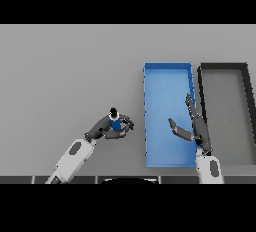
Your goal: Pick up the blue pipe and place it into the blue bin.
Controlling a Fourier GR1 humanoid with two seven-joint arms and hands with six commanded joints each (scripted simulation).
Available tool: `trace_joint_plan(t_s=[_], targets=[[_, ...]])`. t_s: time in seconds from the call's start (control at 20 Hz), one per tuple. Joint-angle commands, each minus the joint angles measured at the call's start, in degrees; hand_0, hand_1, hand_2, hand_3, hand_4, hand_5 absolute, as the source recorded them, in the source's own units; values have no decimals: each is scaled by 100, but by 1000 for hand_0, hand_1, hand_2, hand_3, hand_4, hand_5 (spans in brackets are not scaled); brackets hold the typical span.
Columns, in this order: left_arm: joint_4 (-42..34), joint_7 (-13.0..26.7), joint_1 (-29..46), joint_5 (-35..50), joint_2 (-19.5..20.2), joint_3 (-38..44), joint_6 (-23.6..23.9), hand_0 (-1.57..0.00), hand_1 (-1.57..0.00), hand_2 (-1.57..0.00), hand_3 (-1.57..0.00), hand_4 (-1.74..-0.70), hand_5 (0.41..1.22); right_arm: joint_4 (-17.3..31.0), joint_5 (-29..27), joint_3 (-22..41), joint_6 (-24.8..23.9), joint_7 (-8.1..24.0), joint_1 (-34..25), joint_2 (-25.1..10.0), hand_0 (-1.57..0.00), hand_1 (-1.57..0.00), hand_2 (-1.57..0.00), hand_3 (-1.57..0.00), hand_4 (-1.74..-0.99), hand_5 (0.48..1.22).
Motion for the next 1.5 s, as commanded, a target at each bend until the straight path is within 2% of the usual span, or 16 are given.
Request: trace_joint_plan(t_s=[0.0,0.15,0.25,0.4,0.55,0.6,0.85,1.05,1.25,1.45], targets=[[21,-11,-9,-7,-47,14,9,-849,-945,-1013,-1003,-1481,969,5,-19,-9,8,-24,2,2,1,1,1,1,-1261,609],[-57,-216,67,-185,-100,-98,162,-1201,-1250,-1285,-1215,-1604,1092,-49,53,77,-34,2,45,82,1,1,1,1,-1260,614],[-131,-301,80,-262,-69,-132,288,-1334,-1366,-1388,-1307,-1649,1139,1,13,19,-10,37,-3,26,1,1,1,1,-1255,616],[-311,-521,40,-275,-121,-173,368,-1450,-1466,-1477,-1386,-1690,1179,27,78,32,-67,80,-73,48,1,1,1,1,-1245,621],[-786,-490,-3,-178,-130,-238,383,-1509,-1517,-1523,-1426,-1710,1199,-10,63,23,-24,-15,6,4,1,1,1,1,-1249,629],[-904,-561,-54,-184,-104,-252,365,-1521,-1528,-1533,-1433,-1714,1204,4,89,-4,-36,48,-38,-48,1,1,1,1,-1239,629],[-1476,11,-322,28,-37,-309,272,-1555,-1557,-1558,-1446,-1723,1215,82,159,33,-55,-111,-31,-3,1,1,1,1,-1216,637],[-1516,307,-469,62,-49,-378,189,-1564,-1565,-1566,-1442,-1727,1219,-33,146,6,-36,-162,72,-74,1,1,1,1,-1189,631],[-1569,424,-473,83,-57,-405,208,-1568,-1569,-1569,-1443,-1729,1219,-22,34,15,62,12,80,-58,1,1,1,1,-1174,629],[-1504,359,-465,28,-41,-408,228,-1570,-1570,-1570,-1443,-1731,1220,94,-64,-13,154,12,37,-60,1,1,1,1,-1209,623]])
